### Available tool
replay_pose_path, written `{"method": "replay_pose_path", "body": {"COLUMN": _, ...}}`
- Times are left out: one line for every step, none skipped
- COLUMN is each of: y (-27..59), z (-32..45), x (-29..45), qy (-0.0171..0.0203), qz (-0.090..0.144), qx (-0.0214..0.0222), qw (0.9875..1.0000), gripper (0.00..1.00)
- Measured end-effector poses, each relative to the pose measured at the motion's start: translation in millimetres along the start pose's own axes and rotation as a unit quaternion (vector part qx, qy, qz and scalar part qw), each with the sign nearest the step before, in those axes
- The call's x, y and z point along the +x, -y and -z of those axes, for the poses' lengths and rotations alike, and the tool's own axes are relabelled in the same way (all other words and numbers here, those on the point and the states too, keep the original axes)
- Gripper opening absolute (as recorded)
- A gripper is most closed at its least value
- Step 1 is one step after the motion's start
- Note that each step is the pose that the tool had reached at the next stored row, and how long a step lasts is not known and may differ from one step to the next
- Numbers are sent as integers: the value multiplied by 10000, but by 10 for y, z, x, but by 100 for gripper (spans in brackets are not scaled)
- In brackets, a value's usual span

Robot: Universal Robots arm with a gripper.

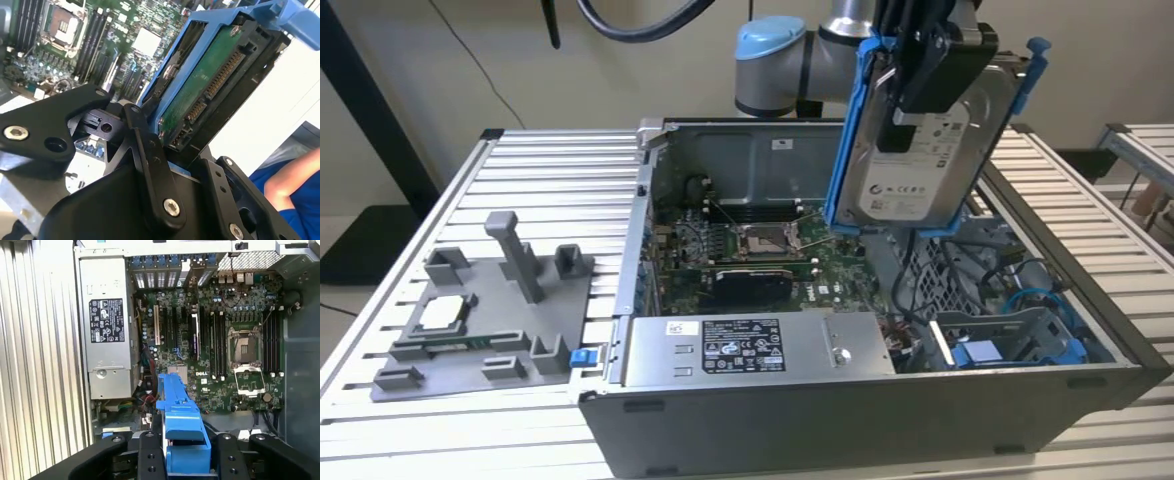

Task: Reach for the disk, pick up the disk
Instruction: 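Pick up the disk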

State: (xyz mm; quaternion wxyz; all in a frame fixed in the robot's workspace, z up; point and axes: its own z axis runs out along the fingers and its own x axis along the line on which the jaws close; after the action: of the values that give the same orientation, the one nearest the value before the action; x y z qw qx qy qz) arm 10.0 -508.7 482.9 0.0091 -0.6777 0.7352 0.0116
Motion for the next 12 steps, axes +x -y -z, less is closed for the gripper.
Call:
{"method": "replay_pose_path", "body": {"y": 2, "z": 0, "x": 27, "qy": 0, "qz": -3, "qx": 0, "qw": 10000, "gripper": 0}}
{"method": "replay_pose_path", "body": {"y": 5, "z": 0, "x": 57, "qy": 0, "qz": -6, "qx": 0, "qw": 10000, "gripper": 0}}
{"method": "replay_pose_path", "body": {"y": 6, "z": -1, "x": 82, "qy": 0, "qz": -8, "qx": 0, "qw": 10000, "gripper": 0}}
{"method": "replay_pose_path", "body": {"y": 9, "z": -1, "x": 107, "qy": 0, "qz": -11, "qx": 0, "qw": 10000, "gripper": 0}}
{"method": "replay_pose_path", "body": {"y": 11, "z": -1, "x": 129, "qy": 0, "qz": -13, "qx": 0, "qw": 10000, "gripper": 0}}
{"method": "replay_pose_path", "body": {"y": 12, "z": -1, "x": 151, "qy": 0, "qz": -15, "qx": 0, "qw": 10000, "gripper": 0}}
{"method": "replay_pose_path", "body": {"y": 14, "z": -1, "x": 171, "qy": 0, "qz": -17, "qx": 0, "qw": 10000, "gripper": 0}}
{"method": "replay_pose_path", "body": {"y": 16, "z": -2, "x": 190, "qy": 0, "qz": -18, "qx": 1, "qw": 10000, "gripper": 0}}
{"method": "replay_pose_path", "body": {"y": 17, "z": -2, "x": 211, "qy": -1, "qz": -20, "qx": 0, "qw": 10000, "gripper": 0}}
{"method": "replay_pose_path", "body": {"y": 19, "z": -2, "x": 231, "qy": 0, "qz": -22, "qx": 1, "qw": 10000, "gripper": 0}}
{"method": "replay_pose_path", "body": {"y": 20, "z": -3, "x": 250, "qy": 0, "qz": -23, "qx": 1, "qw": 10000, "gripper": 0}}
{"method": "replay_pose_path", "body": {"y": 22, "z": -3, "x": 267, "qy": 0, "qz": -24, "qx": 1, "qw": 10000, "gripper": 0}}
